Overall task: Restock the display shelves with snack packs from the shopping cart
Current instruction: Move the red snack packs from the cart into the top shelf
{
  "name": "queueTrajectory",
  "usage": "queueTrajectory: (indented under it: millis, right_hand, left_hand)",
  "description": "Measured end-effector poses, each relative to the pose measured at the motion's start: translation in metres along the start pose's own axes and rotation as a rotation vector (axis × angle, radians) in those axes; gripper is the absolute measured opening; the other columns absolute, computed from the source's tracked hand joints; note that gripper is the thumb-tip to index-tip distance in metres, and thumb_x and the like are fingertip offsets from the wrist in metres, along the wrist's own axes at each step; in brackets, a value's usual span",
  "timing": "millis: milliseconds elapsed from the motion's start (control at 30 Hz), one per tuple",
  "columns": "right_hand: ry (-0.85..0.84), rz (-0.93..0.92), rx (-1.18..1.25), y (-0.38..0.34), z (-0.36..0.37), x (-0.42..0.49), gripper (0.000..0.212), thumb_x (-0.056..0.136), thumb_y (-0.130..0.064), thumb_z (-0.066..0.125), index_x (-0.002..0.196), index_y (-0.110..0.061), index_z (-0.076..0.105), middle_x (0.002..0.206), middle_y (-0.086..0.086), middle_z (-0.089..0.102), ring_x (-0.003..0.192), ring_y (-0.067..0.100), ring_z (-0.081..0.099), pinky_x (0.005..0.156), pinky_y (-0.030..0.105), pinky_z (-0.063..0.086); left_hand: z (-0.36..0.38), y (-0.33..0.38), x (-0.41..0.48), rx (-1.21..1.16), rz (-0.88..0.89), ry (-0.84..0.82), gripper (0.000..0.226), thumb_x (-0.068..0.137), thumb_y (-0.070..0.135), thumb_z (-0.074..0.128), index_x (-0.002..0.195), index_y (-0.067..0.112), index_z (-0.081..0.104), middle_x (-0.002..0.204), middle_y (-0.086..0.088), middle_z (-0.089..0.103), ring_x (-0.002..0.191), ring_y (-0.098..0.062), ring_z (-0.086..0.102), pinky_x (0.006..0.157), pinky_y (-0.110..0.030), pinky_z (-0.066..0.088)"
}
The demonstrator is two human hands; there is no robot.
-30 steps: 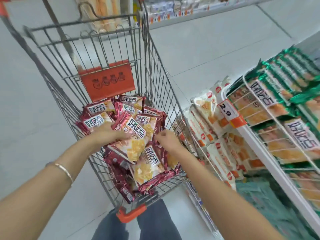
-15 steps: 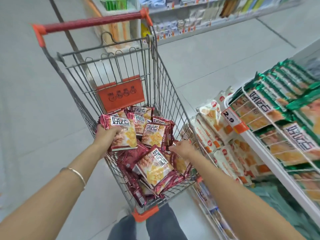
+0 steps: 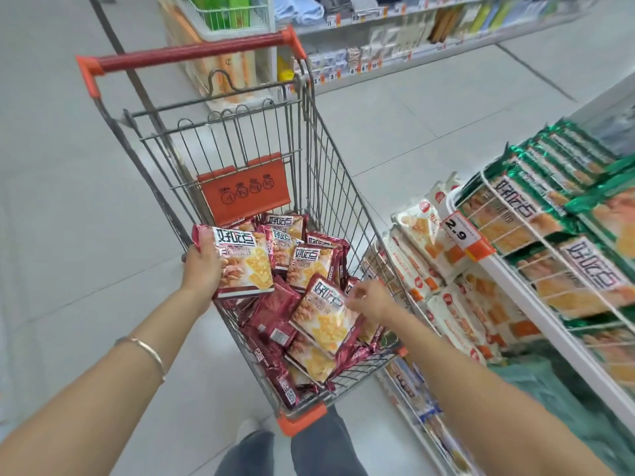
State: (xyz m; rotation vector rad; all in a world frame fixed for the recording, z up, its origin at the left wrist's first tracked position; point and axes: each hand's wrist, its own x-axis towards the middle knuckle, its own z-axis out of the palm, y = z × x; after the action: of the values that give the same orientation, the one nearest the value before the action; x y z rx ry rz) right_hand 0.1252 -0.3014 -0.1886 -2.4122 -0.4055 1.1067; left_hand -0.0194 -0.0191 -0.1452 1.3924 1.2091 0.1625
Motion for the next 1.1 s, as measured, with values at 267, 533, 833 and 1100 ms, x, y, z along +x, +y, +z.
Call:
queueTrajectory:
  millis: [267,533,833,1100]
  right_hand:
    - [0.051,-0.276,0.339,-0.096,-0.105,-0.052,0.016,0.095,-0.012,0.064,0.098,0.002,0.068,0.067,-0.008,0.063,0.054,-0.005,0.053,0.054,0.009,0.045]
    - [0.251,-0.191,0.684,-0.170,-0.084,-0.058,0.021,0.093,-0.019,0.069,0.107,-0.005,0.060,0.107,0.013,0.065,0.092,0.025,0.065,0.092,0.048,0.055]
    - [-0.039,-0.290,0.728,-0.211,-0.179,-0.171,0.043,0.085,-0.061,0.064,0.106,-0.023,0.064,0.098,-0.001,0.071,0.095,0.020,0.064,0.098,0.044,0.050]
    - [0.592,-0.483,0.648,-0.194,-0.353,-0.317,0.032,0.087,-0.043,0.072,0.103,-0.016,0.069,0.104,0.001,0.077,0.093,0.013,0.072,0.100,0.034,0.053]
  left_hand:
    - [-0.010,0.023,0.013,0.055,0.040,-0.185,0.140,0.038,0.111,0.015,0.140,0.021,0.049,0.131,-0.015,0.064,0.115,-0.038,0.064,0.105,-0.060,0.045]
    - [-0.007,0.120,-0.065,0.038,-0.014,-0.637,0.086,0.067,0.076,0.064,0.118,0.007,0.061,0.105,-0.014,0.075,0.093,-0.030,0.073,0.092,-0.044,0.056]
    - [0.001,0.252,-0.133,-0.191,0.226,-0.785,0.032,0.082,0.041,0.065,0.101,0.015,0.068,0.084,-0.007,0.075,0.069,-0.021,0.070,0.073,-0.033,0.057]
    - [0.109,0.428,-0.277,-0.050,0.670,-1.136,0.055,0.093,0.040,0.058,0.043,0.018,0.062,0.042,0.013,0.048,0.036,0.000,0.039,0.041,-0.011,0.032]
